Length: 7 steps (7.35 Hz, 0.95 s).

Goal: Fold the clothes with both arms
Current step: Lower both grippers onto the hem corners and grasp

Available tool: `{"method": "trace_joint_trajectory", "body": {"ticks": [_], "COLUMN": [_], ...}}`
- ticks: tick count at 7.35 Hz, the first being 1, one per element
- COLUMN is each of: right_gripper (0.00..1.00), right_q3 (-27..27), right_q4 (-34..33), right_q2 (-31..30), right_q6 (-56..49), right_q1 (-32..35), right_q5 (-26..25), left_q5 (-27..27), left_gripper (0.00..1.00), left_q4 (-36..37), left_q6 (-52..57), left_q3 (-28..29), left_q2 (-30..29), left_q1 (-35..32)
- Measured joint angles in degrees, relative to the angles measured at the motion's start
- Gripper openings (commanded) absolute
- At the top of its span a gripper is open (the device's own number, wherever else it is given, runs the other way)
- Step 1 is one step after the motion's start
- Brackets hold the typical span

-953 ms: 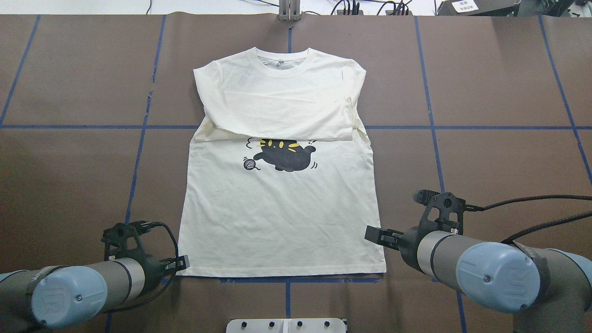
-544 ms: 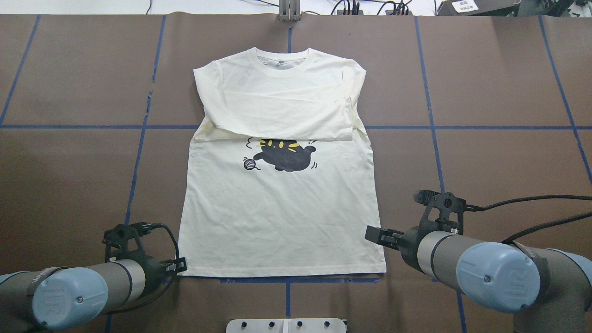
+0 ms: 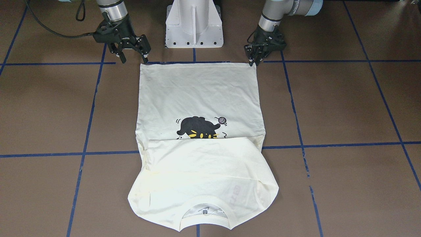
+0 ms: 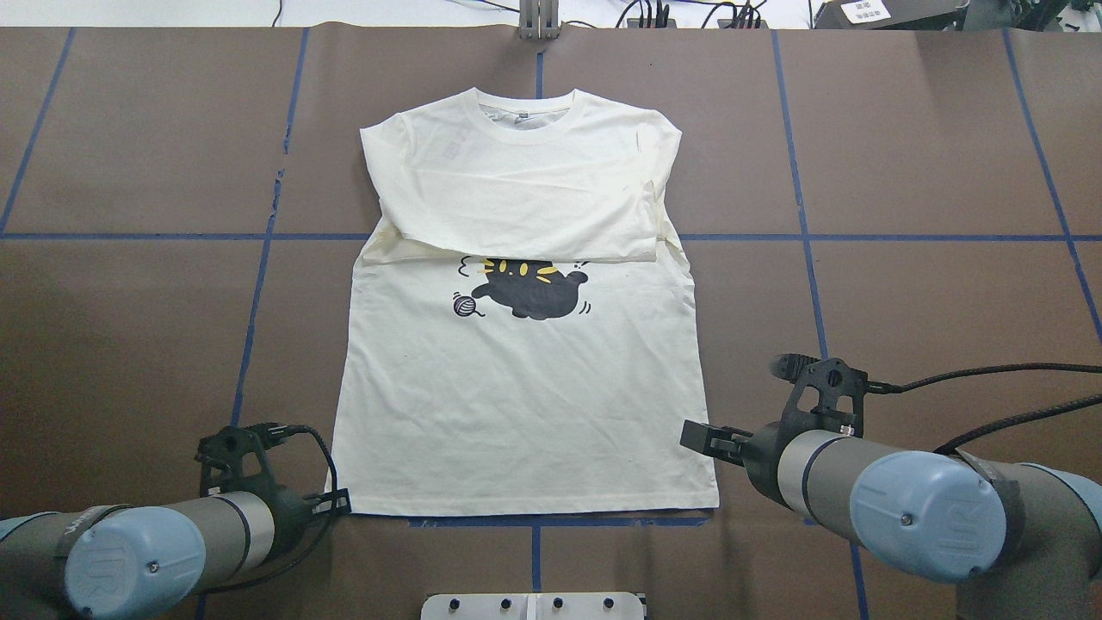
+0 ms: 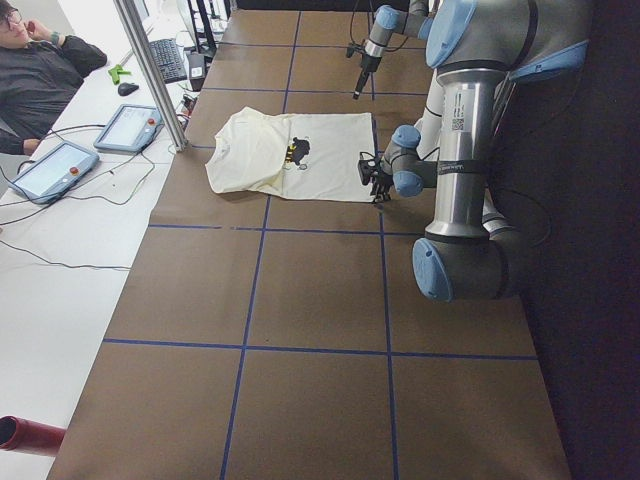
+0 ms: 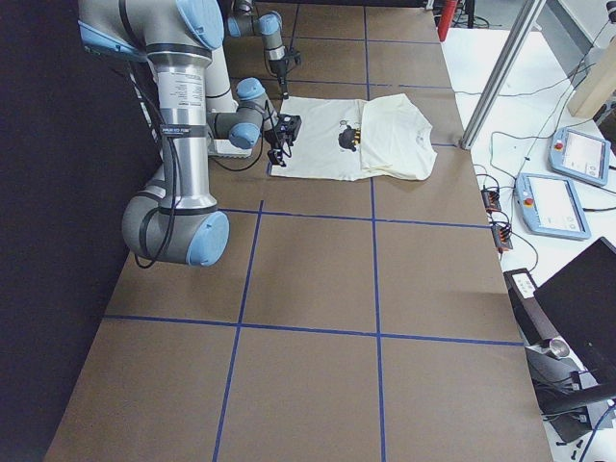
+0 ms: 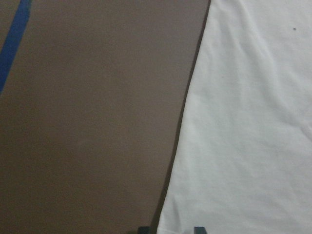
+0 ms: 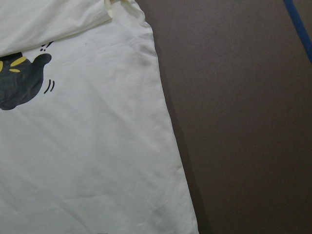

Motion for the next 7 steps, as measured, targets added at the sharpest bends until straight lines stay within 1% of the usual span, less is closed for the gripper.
{"method": "trace_joint_trajectory", "body": {"ticks": [3,5,6,7], "right_gripper": [0.95,0.75,0.69,0.70], "right_q3": [-0.01,-0.24,-0.41,-0.80], "right_q4": [0.00,-0.11,-0.96,-2.64], "right_q2": [-0.01,0.00,0.03,0.17], "right_q6": [0.03,1.20,4.45,8.60], "right_q1": [-0.03,-1.61,-3.93,-6.68], "right_q5": [-0.02,-1.48,-3.86,-6.92], "left_q5": [-0.02,-0.11,-0.22,-0.32], "left_gripper": [0.00,0.00,0.00,0.00], "left_q4": [0.00,0.00,0.00,0.00], "left_q6": [0.28,0.58,0.62,0.64], "left_q3": [-0.17,-0.54,-0.72,-0.83], "left_q2": [-0.08,-0.07,-0.25,-0.45], "left_q1": [-0.05,-0.12,-0.17,-0.18]}}
